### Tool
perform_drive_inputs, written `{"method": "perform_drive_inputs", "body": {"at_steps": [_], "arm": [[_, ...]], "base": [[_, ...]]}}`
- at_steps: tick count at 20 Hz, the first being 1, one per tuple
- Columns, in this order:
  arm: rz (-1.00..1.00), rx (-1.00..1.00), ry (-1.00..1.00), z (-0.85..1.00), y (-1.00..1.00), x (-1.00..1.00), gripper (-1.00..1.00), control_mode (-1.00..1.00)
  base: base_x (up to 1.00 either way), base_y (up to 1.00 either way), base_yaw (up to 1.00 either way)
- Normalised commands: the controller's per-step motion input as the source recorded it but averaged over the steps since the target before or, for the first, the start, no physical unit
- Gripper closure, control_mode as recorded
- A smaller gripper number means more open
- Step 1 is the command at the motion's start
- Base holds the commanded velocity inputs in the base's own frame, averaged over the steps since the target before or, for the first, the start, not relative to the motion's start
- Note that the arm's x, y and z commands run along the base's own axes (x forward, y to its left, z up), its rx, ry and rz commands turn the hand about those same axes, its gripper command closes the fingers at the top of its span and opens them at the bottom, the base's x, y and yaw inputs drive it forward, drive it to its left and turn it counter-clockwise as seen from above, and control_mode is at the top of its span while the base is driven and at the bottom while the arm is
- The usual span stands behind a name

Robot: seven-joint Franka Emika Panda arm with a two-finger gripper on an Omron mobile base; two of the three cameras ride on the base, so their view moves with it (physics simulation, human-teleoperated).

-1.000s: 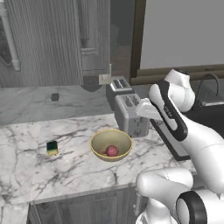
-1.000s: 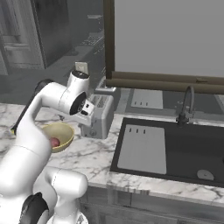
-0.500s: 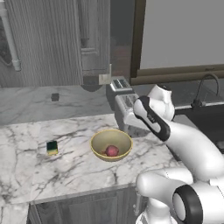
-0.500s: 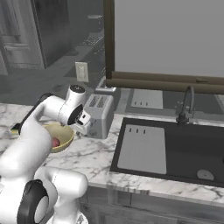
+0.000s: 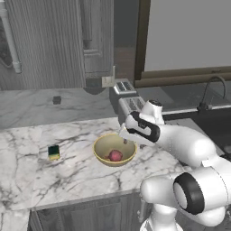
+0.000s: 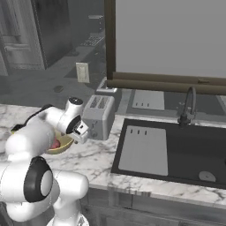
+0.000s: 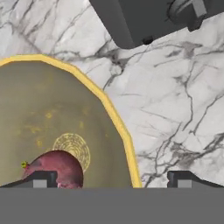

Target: Move the mug from next to the sink to the open cabinet. Then, move the bowl with the onion to the fridge to clear the area for faucet cleaning.

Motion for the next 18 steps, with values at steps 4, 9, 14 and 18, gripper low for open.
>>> {"method": "perform_drive_inputs", "body": {"at_steps": [4, 9, 14, 18], "arm": [[0.0, 0.05, 0.06, -0.44, 0.0, 0.0, -1.0, -1.0], [0.0, 0.08, 0.08, -0.36, 0.0, 0.0, -1.0, -1.0], [0.0, 0.04, 0.06, -0.33, 0.07, 0.07, -1.0, -1.0], [0.0, 0.02, 0.0, -0.01, 0.01, 0.03, 1.0, -1.0]], "base": [[0.0, 0.0, 0.0], [0.0, 0.0, 0.0], [0.0, 0.0, 0.0], [0.0, 0.0, 0.0]]}}
